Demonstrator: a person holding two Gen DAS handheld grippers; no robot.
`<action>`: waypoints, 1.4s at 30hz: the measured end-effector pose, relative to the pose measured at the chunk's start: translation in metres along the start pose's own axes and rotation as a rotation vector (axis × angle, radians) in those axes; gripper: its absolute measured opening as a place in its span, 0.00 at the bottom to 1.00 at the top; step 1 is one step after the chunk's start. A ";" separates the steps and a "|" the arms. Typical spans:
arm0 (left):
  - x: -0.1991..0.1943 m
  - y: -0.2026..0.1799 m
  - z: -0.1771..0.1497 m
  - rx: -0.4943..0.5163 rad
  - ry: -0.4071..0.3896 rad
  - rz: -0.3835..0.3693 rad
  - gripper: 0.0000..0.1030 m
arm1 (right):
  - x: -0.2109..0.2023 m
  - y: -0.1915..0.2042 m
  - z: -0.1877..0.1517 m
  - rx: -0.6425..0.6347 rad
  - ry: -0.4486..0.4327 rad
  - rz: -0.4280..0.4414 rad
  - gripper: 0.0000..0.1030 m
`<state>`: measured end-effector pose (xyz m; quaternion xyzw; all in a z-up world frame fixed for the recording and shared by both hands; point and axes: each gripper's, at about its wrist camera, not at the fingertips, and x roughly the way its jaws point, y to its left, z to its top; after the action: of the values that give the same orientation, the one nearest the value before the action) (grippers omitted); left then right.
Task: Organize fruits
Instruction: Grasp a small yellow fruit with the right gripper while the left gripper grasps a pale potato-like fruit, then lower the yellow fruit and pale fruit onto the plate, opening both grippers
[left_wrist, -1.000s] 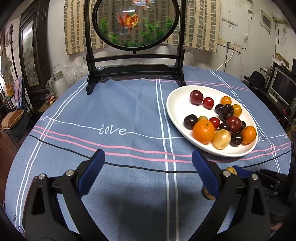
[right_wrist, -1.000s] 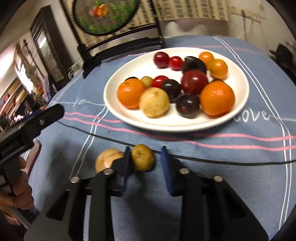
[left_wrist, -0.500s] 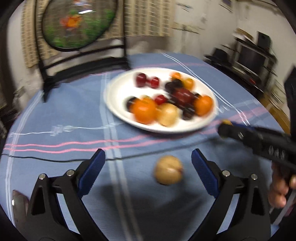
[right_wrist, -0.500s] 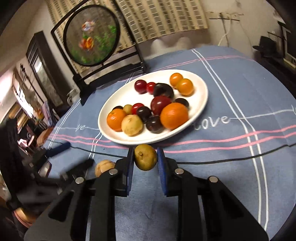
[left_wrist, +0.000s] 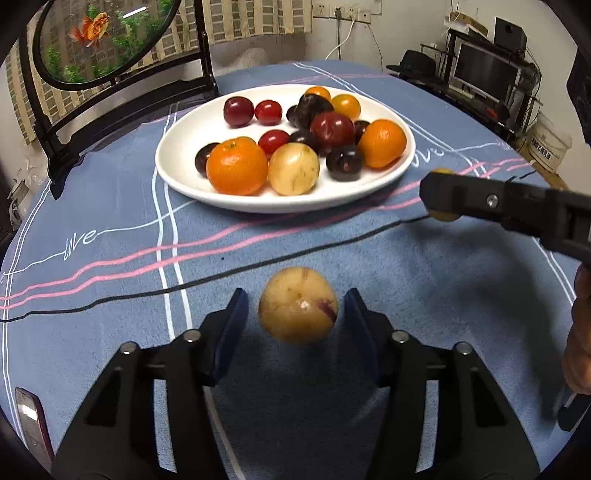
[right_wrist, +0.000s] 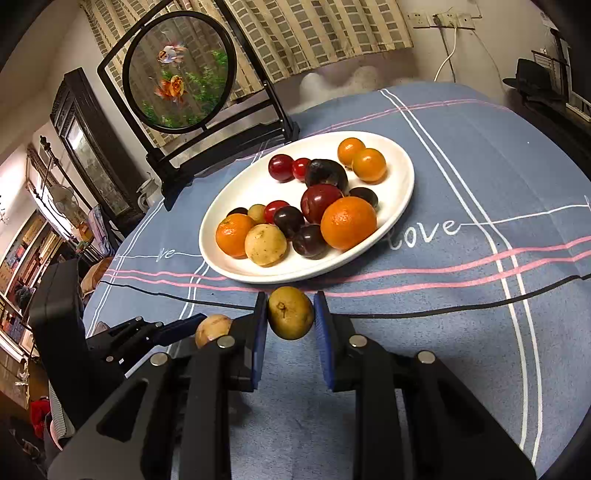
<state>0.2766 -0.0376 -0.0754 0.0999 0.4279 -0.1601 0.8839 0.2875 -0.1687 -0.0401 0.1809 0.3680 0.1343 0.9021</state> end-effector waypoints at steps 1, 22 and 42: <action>0.000 0.000 0.000 0.003 -0.001 0.001 0.52 | 0.001 0.000 0.000 0.000 0.003 0.000 0.24; -0.013 -0.002 0.001 -0.006 -0.037 0.027 0.38 | -0.007 0.010 -0.003 -0.069 -0.040 -0.030 0.24; 0.028 0.067 0.123 -0.194 -0.098 0.113 0.38 | 0.066 0.004 0.097 -0.162 -0.081 -0.079 0.24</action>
<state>0.4068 -0.0190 -0.0189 0.0298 0.3913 -0.0724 0.9169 0.4020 -0.1626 -0.0142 0.0979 0.3257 0.1207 0.9326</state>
